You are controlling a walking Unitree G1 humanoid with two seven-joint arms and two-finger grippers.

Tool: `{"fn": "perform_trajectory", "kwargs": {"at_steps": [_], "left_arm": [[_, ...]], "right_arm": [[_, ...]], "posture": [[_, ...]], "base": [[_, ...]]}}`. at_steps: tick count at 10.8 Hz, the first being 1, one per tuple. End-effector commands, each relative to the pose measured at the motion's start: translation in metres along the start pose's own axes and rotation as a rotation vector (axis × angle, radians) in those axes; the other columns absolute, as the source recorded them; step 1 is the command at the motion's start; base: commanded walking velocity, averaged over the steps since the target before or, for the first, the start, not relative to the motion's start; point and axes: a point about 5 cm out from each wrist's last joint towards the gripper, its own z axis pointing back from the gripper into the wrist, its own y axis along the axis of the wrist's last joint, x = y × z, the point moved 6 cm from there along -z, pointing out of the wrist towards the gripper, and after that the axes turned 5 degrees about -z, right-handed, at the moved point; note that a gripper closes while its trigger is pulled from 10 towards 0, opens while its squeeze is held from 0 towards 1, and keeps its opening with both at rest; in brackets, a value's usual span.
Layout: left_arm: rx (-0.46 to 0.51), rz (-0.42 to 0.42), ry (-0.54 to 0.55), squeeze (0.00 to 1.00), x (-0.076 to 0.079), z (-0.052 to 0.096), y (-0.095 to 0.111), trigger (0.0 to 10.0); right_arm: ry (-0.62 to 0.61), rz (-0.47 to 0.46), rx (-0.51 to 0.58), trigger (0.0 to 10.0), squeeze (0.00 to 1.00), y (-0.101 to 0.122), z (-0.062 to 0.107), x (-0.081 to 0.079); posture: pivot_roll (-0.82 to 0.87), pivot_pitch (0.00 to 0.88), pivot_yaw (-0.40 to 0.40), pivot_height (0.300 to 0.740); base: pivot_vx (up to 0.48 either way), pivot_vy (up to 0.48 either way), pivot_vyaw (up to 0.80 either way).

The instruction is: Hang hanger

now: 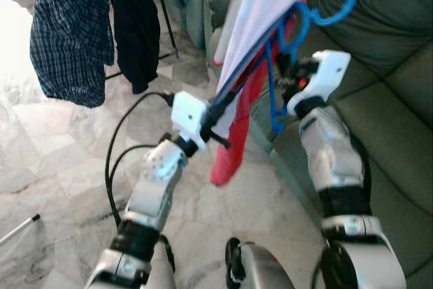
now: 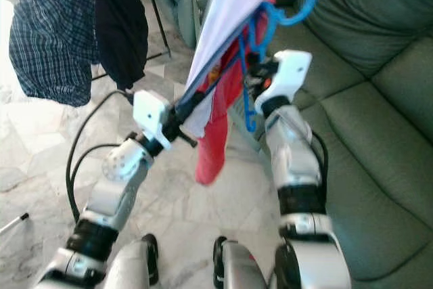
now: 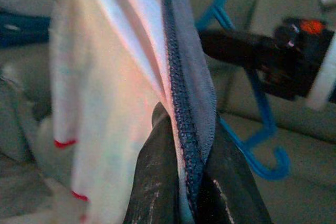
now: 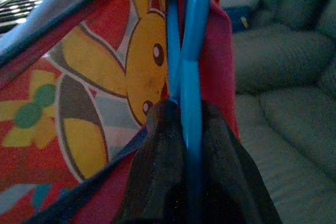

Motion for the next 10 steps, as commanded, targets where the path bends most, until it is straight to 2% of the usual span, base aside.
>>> {"fn": "perform_trajectory", "kwargs": {"at_steps": [1, 3, 6, 7, 8, 9, 10], "left_arm": [[-0.036, 0.013, -0.048, 0.0, 0.01, 0.005, -0.009, 0.0], [-0.133, 0.006, -0.091, 0.0, 0.018, 0.015, -0.035, 0.0], [-0.149, 0.028, -0.184, 0.0, 0.034, 0.02, -0.039, 0.0], [-0.172, 0.021, -0.218, 0.0, 0.043, 0.024, -0.045, 0.0], [-0.185, -0.013, -0.201, 0.0, 0.04, 0.024, -0.047, 1.1], [-0.195, -0.054, -0.231, 1.0, 0.037, 0.026, -0.049, 10.0], [-0.216, -0.078, -0.271, 1.0, 0.038, 0.03, -0.054, 10.0]], "right_arm": [[0.042, 0.049, 0.095, 10.0, 0.0, 0.022, 0.0, -0.009], [0.111, 0.113, 0.191, 10.0, 0.0, 0.041, 0.001, -0.022], [0.098, 0.119, 0.225, 10.0, 0.0, 0.049, -0.003, -0.019], [0.123, 0.127, 0.224, 10.0, 0.0, 0.047, -0.002, -0.024], [0.176, 0.162, 0.206, 10.0, 0.0, 0.041, 0.002, -0.031], [0.274, 0.181, 0.115, 10.0, 0.0, 0.021, 0.013, -0.038], [0.322, 0.215, 0.047, 10.0, 0.0, 0.004, 0.023, -0.038]], "posture": [[-0.02, 0.196, -0.016, 0.74], [-0.01, 0.184, -0.022, 0.74], [-0.02, 0.18, -0.027, 0.74], [-0.02, 0.179, -0.029, 0.74], [-0.02, 0.179, -0.031, 0.74], [-0.02, 0.179, -0.033, 0.74], [-0.02, 0.179, -0.033, 0.74]], "base": [[0.0, 0.0, 0.0], [0.0, 0.0, 0.0], [0.0, 0.0, 0.0], [0.0, 0.0, 0.0], [0.0, 0.0, 0.0], [0.0, 0.0, 0.0], [0.0, 0.0, 0.0]]}}
